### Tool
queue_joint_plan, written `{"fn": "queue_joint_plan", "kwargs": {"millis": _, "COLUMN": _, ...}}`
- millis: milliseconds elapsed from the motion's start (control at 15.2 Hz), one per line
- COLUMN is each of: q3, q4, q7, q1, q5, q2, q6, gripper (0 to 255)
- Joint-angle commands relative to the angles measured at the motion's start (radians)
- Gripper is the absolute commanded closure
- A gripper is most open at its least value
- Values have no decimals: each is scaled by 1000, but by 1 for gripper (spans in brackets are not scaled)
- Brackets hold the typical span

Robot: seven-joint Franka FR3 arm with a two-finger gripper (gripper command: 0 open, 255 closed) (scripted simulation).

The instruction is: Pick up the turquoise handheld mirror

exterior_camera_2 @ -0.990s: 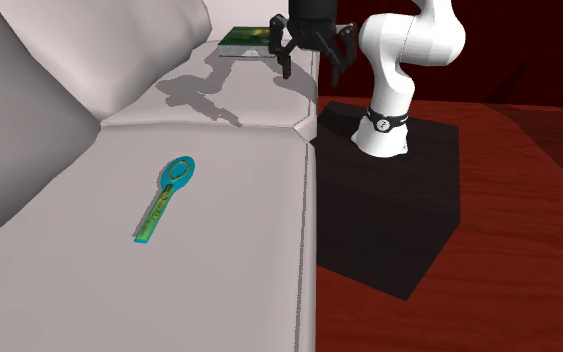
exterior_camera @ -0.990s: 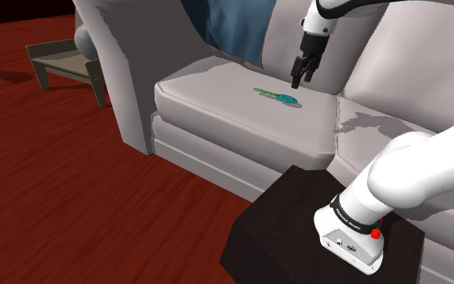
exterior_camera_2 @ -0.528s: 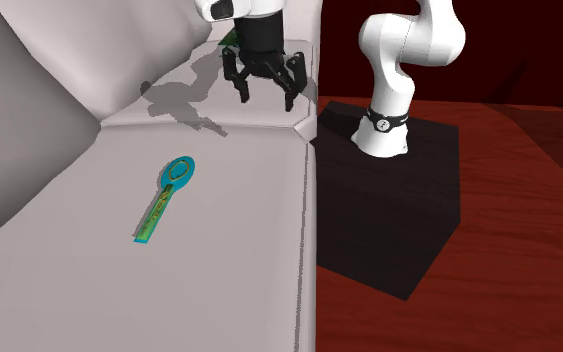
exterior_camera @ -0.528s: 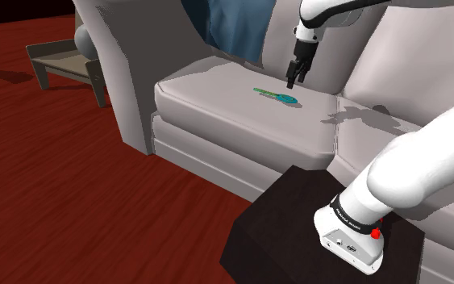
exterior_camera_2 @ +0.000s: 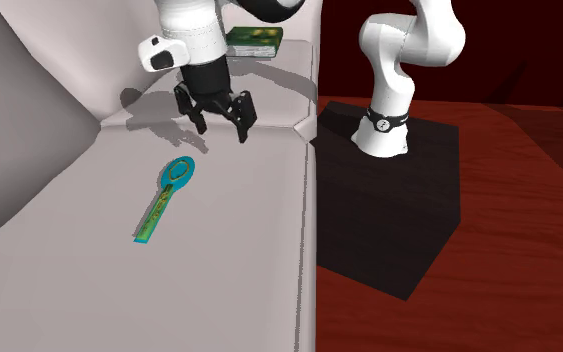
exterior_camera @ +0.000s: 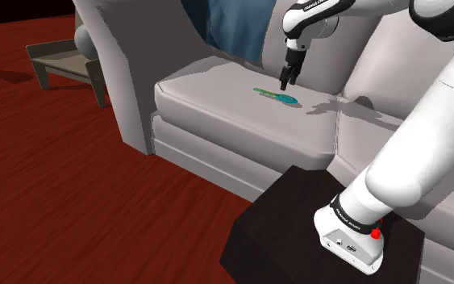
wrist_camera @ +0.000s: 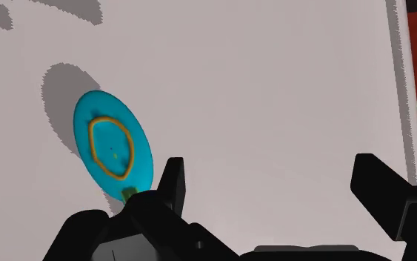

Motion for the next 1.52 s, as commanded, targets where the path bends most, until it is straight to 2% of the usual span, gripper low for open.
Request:
{"fn": "queue_joint_plan", "kwargs": {"millis": 0, "q3": -7, "q4": 60, "q7": -51, "q1": -20, "q5": 32, "q2": 79, "q6": 11, "gripper": 0}}
{"fn": "queue_joint_plan", "kwargs": {"millis": 330, "q3": 2, "q4": 254, "q7": -155, "q1": -86, "q5": 112, "q2": 289, "q6": 7, "gripper": 0}}
{"fn": "queue_joint_plan", "kwargs": {"millis": 660, "q3": 29, "q4": 499, "q7": -228, "q1": -168, "q5": 172, "q2": 506, "q6": -35, "gripper": 0}}
{"fn": "queue_joint_plan", "kwargs": {"millis": 726, "q3": 32, "q4": 520, "q7": -232, "q1": -175, "q5": 175, "q2": 523, "q6": -40, "gripper": 0}}
{"fn": "queue_joint_plan", "kwargs": {"millis": 1320, "q3": 44, "q4": 495, "q7": -237, "q1": -181, "q5": 191, "q2": 572, "q6": 33, "gripper": 0}}
{"fn": "queue_joint_plan", "kwargs": {"millis": 1386, "q3": 44, "q4": 496, "q7": -237, "q1": -182, "q5": 191, "q2": 572, "q6": 32, "gripper": 255}}
{"fn": "queue_joint_plan", "kwargs": {"millis": 1452, "q3": 44, "q4": 496, "q7": -237, "q1": -181, "q5": 191, "q2": 572, "q6": 32, "gripper": 255}}
